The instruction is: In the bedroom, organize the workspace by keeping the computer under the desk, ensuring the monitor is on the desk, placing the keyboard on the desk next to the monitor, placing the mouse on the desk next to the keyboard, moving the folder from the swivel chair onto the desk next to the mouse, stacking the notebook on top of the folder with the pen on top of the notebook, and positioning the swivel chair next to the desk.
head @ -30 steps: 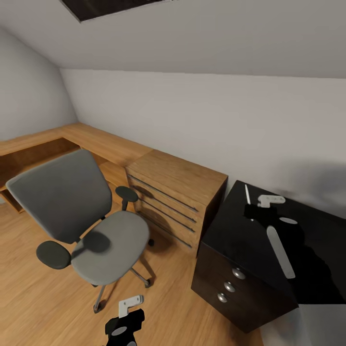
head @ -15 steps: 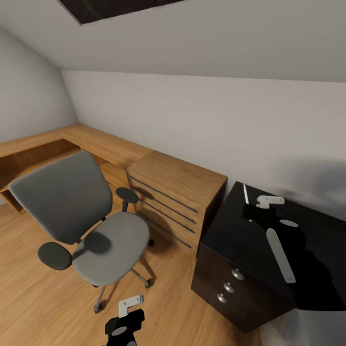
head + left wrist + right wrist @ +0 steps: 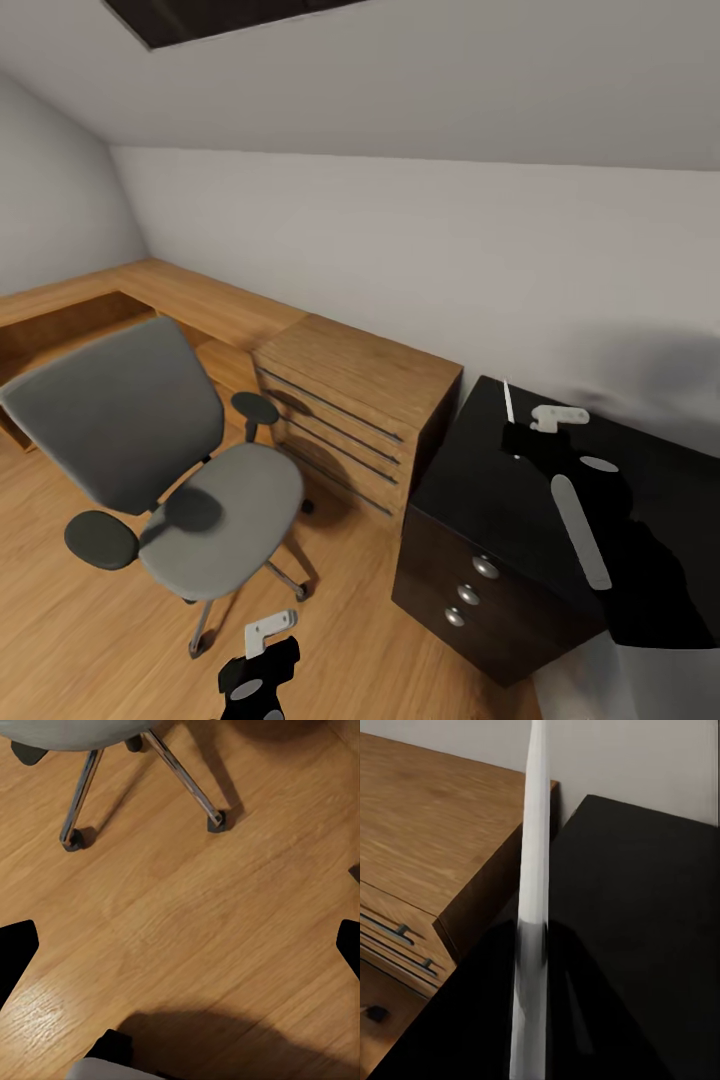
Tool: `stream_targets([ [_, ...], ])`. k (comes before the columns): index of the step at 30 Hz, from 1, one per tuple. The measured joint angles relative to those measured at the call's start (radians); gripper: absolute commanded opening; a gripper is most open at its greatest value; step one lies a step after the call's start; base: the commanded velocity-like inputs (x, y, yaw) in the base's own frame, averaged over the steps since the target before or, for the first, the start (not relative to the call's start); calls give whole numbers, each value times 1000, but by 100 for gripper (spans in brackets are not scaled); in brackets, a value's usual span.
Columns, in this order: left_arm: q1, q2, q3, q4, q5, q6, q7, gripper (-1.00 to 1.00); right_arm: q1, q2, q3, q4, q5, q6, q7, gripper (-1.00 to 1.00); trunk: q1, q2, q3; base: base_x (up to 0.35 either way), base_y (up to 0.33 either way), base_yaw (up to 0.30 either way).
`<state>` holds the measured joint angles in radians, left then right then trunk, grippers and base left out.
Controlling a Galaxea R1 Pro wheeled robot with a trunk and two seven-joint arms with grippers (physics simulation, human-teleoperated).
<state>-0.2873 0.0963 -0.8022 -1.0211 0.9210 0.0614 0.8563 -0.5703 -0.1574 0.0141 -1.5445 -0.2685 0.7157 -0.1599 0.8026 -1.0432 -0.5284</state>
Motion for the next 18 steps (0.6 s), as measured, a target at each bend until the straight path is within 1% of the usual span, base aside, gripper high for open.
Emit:
stream_targets([
  [11, 0, 1, 2, 0, 0, -1, 0, 100, 0, 0, 1, 1, 0, 1, 0, -100, 0, 0, 0, 0, 0, -13],
  [14, 0, 1, 2, 0, 0, -1, 0, 100, 0, 0, 1, 3, -1, 1, 0, -100, 0, 0, 0, 0, 0, -129],
  [18, 0, 1, 2, 0, 0, -1, 0, 100, 0, 0, 0, 3, -1, 1, 0, -100, 0, 0, 0, 0, 0, -223],
])
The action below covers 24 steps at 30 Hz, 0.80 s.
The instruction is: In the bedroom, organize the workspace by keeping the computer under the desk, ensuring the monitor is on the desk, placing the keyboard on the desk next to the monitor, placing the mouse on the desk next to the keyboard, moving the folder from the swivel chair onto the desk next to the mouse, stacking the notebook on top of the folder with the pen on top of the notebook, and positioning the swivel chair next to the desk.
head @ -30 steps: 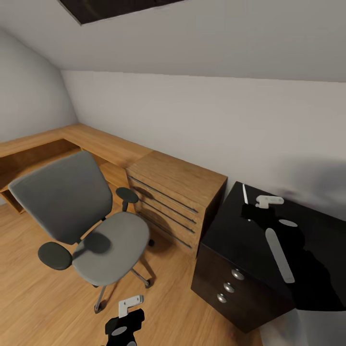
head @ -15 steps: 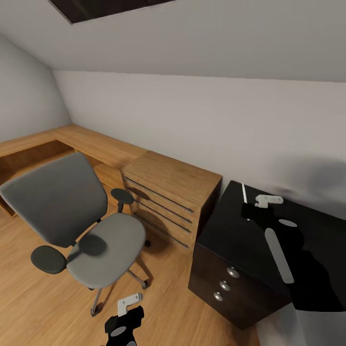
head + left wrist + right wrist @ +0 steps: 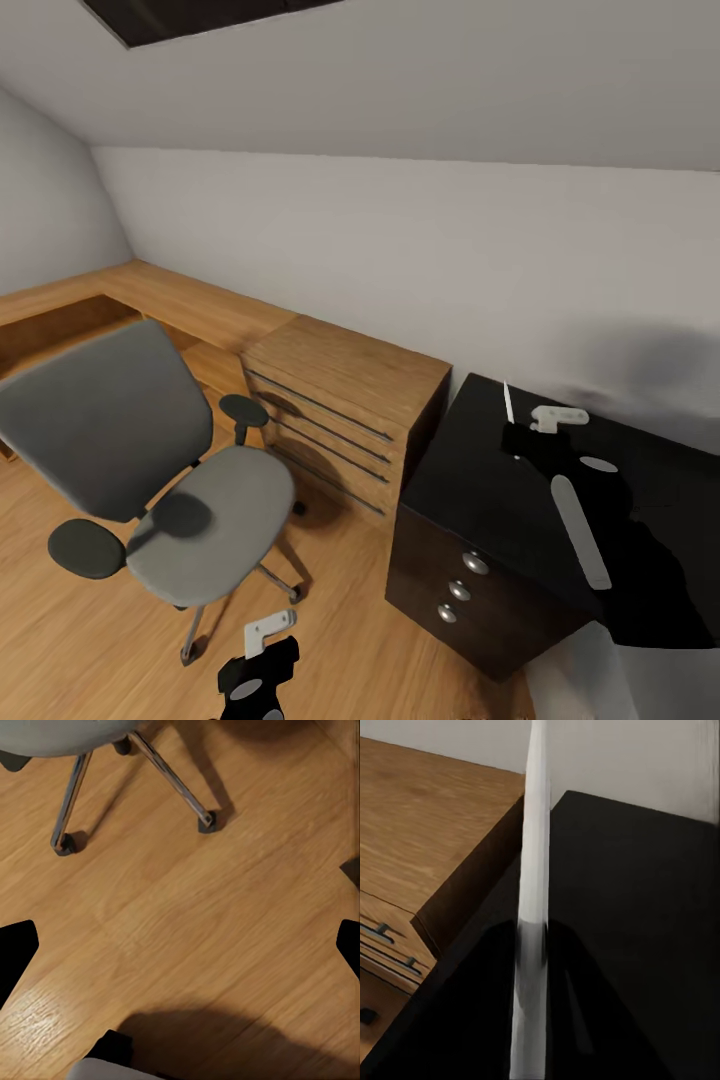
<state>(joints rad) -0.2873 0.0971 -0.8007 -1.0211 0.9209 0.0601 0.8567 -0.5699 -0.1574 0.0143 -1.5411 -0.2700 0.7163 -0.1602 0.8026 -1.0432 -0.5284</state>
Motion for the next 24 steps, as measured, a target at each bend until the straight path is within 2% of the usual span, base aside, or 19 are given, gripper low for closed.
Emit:
stream_targets([
  [19, 0, 2, 1, 0, -1, 0, 0, 100, 0, 0, -2, 9, 1, 0, 0, -100, 0, 0, 0, 0, 0, -281],
  [24, 0, 3, 1, -1, 0, 0, -1, 100, 0, 0, -33, 14, 2, -1, -1, -100, 0, 0, 0, 0, 0, -289],
])
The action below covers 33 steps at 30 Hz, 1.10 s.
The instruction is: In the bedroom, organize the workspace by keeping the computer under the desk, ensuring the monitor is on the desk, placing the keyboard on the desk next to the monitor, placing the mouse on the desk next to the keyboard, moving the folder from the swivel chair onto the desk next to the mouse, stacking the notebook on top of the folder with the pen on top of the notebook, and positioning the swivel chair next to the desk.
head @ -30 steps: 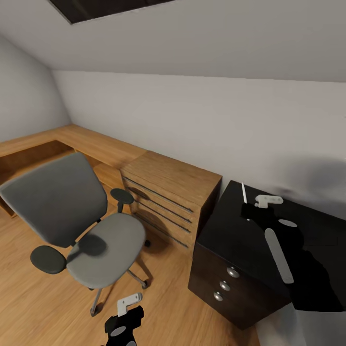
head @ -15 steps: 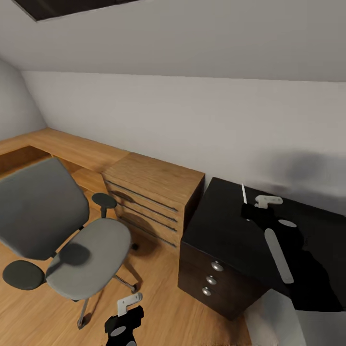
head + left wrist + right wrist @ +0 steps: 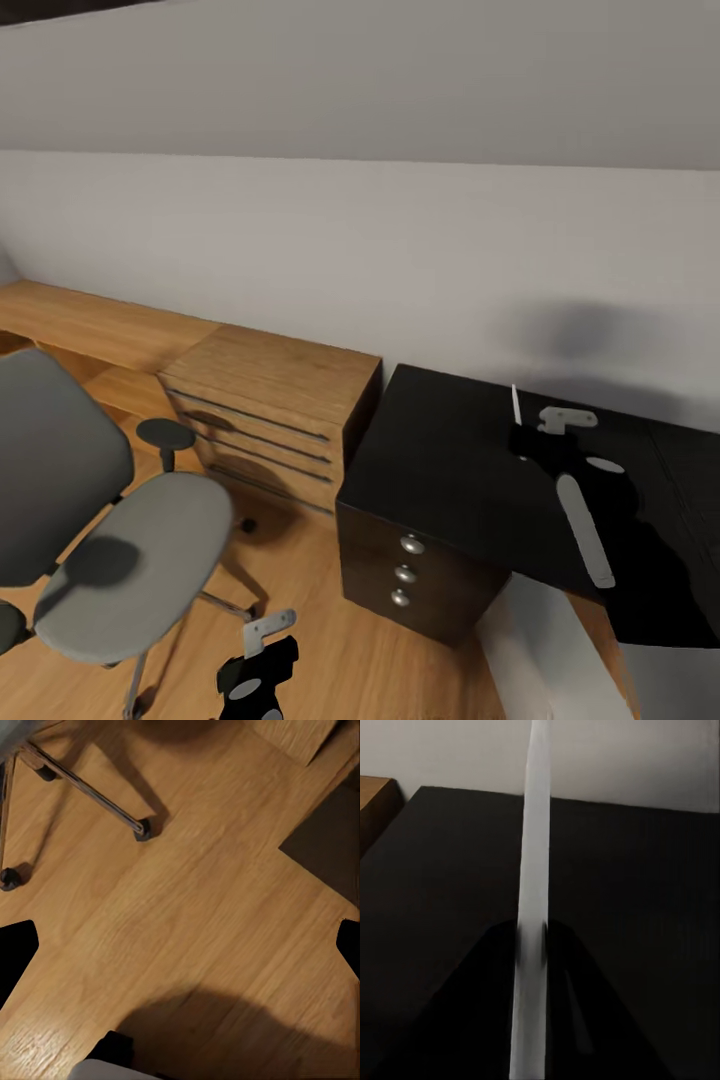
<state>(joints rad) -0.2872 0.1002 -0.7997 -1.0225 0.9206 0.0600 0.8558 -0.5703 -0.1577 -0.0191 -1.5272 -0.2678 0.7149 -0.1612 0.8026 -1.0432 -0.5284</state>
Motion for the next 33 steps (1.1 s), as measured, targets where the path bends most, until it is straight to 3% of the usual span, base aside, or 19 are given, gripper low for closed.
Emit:
stream_targets([
  [8, 0, 6, -4, 4, 5, 0, 1, 100, 0, -1, -113, 18, 0, 0, 2, -100, 0, 0, 0, 0, 0, -290],
  [10, 0, 20, -12, 52, 8, -2, 0, 100, 0, 0, -169, 33, 1, 0, 3, -100, 0, 0, 0, 0, 0, -292],
  [12, 0, 25, -19, 118, 7, -16, -1, 100, 0, 0, -193, 44, -1, 0, 2, -100, 0, 0, 0, 0, 0, -292],
  [17, 0, 26, -39, 258, -1, -99, -15, 100, -1, 0, -216, 59, -2, -1, 2, -100, 0, 0, 0, 0, 0, -294],
  [18, 1, 27, -66, 312, 1, -186, -62, 100, -1, 0, -226, 75, -2, -4, 2, -100, 0, 0, 0, 0, 0, -296],
  [19, 1, 27, -85, 339, 1, -226, -100, 100, -1, 0, -229, 81, -2, -6, 1, -100, 0, 0, 0, 0, 0, -296],
  [24, 0, 25, -129, 396, -1, -265, -168, 100, -1, -5, -235, 98, -1, -13, 4, -100, 0, 0, 0, 0, 0, -296],
  [33, 0, 26, -134, 407, 4, -270, -175, 100, -1, -37, -236, 114, 1, -20, 3, -100, 0, 0, 0, 0, 0, -297],
])
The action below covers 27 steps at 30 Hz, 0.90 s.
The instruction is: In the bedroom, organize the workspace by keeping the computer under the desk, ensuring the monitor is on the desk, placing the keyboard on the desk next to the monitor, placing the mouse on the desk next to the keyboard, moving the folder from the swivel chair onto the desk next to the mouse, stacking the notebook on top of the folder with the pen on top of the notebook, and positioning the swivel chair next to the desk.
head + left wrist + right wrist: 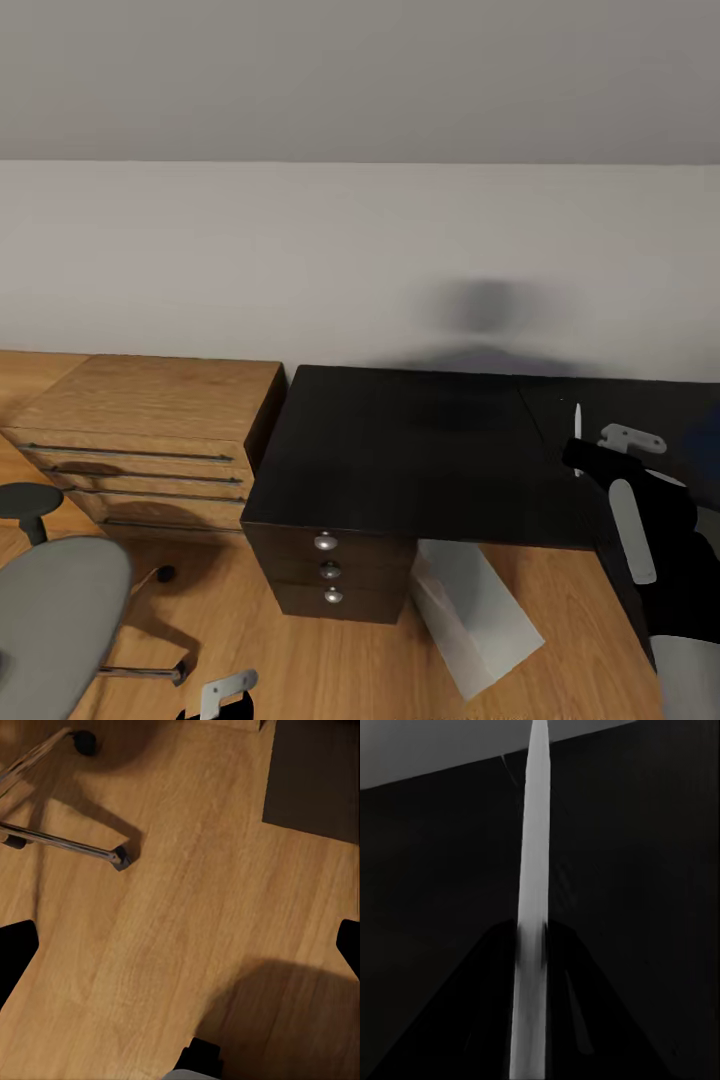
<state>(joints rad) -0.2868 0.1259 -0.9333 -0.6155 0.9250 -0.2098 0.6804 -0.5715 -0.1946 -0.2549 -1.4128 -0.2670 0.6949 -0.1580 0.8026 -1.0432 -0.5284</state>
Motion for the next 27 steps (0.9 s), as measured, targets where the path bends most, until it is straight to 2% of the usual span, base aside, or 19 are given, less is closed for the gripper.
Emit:
stream_targets([
  [27, 0, 1, 3, 2, 2, 1, 3, 100, 0, -5, 3, 16, 15, -17, -3, -100, 0, 0, 0, 0, 0, -297],
])
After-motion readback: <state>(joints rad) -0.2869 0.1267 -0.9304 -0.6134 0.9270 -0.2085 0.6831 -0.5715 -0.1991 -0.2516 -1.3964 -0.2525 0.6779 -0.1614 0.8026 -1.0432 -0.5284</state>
